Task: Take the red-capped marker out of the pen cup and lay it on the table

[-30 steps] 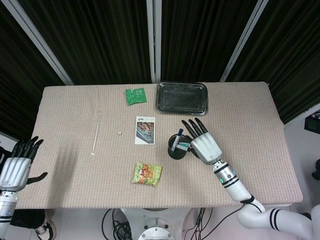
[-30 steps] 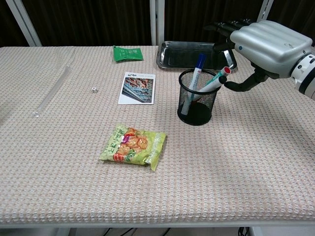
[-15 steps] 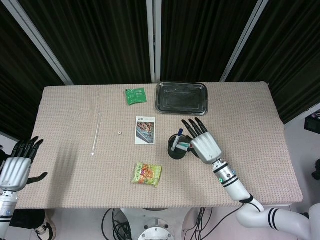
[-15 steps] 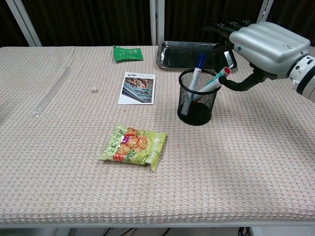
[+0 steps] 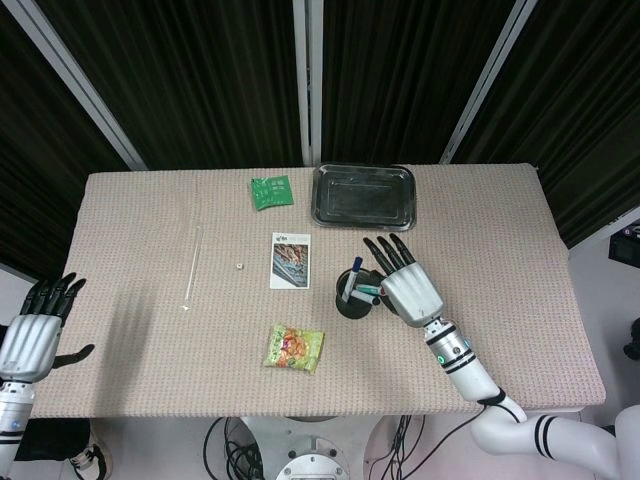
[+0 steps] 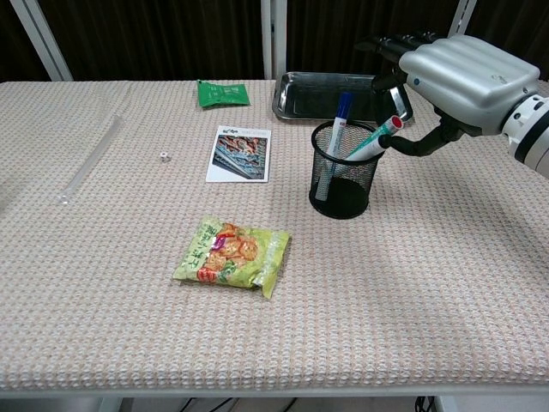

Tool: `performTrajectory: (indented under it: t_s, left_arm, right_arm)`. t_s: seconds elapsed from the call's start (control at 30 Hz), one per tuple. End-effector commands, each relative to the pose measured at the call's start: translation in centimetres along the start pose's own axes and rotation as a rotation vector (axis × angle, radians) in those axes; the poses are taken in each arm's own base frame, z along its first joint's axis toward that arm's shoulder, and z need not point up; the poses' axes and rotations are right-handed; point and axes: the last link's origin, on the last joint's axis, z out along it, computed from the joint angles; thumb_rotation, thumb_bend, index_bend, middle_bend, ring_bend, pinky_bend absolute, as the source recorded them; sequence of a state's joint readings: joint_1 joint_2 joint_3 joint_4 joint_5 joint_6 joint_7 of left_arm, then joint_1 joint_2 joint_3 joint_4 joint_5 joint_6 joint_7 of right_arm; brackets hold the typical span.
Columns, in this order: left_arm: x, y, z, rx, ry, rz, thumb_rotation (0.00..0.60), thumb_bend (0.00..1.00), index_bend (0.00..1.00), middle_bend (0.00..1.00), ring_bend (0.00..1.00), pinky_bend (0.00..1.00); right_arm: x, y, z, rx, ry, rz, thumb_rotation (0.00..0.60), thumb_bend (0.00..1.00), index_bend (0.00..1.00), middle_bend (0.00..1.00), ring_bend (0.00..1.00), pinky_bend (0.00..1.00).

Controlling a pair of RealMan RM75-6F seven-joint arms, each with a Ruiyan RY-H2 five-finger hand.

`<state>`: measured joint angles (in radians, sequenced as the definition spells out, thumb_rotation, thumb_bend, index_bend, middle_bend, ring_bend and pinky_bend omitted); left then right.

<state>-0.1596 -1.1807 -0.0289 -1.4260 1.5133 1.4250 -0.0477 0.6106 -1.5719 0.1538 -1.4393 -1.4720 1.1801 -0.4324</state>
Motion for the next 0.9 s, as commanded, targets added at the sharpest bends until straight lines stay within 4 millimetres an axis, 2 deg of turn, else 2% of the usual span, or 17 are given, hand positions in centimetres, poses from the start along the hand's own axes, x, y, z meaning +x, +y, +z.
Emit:
performTrajectory:
  t_s: [0.03, 0.27, 0.67, 0.8, 0.9]
  left_arm:
    - [0.0, 0.0, 0.0, 0.001, -0.001, -0.001, 0.600, 0.12, 0.07, 0.00, 0.00, 0.02]
    - [-0.1, 0.0, 0.0, -0.001, -0.007, -0.001, 0.600, 0.12, 0.07, 0.00, 0.00, 0.02]
    - [-0.5, 0.4, 0.1, -0.009, -0.019, -0.001, 0.600, 0.12, 0.07, 0.00, 0.00, 0.02]
    - [-0.6, 0.5, 0.1, -0.015, -0.022, 0.003, 0.600, 0.12, 0.07, 0.00, 0.00, 0.02]
    - [-0.6, 0.6, 0.1, -0.014, -0.022, 0.005, 0.600, 0.12, 0.07, 0.00, 0.00, 0.02]
  right_arm:
    - [0.1, 0.0, 0.0, 0.000, 0.007, 0.004, 0.600, 0.28, 0.61, 0.01, 0.00, 0.00]
    - [1.5, 0.8, -1.1, -0.012, 0.054, 0.021, 0.600, 0.28, 0.64, 0.02, 0.00, 0.00]
    - [6.2, 6.3, -4.8, -0.147, 0.165, 0.076, 0.600, 0.28, 0.70, 0.04, 0.00, 0.00]
    - [6.1, 8.5, -5.8, -0.217, 0.151, 0.046, 0.600, 0.28, 0.72, 0.04, 0.00, 0.00]
    - [5.0, 9.7, -6.2, -0.252, 0.120, 0.007, 0.600, 0.28, 0.72, 0.04, 0.00, 0.00]
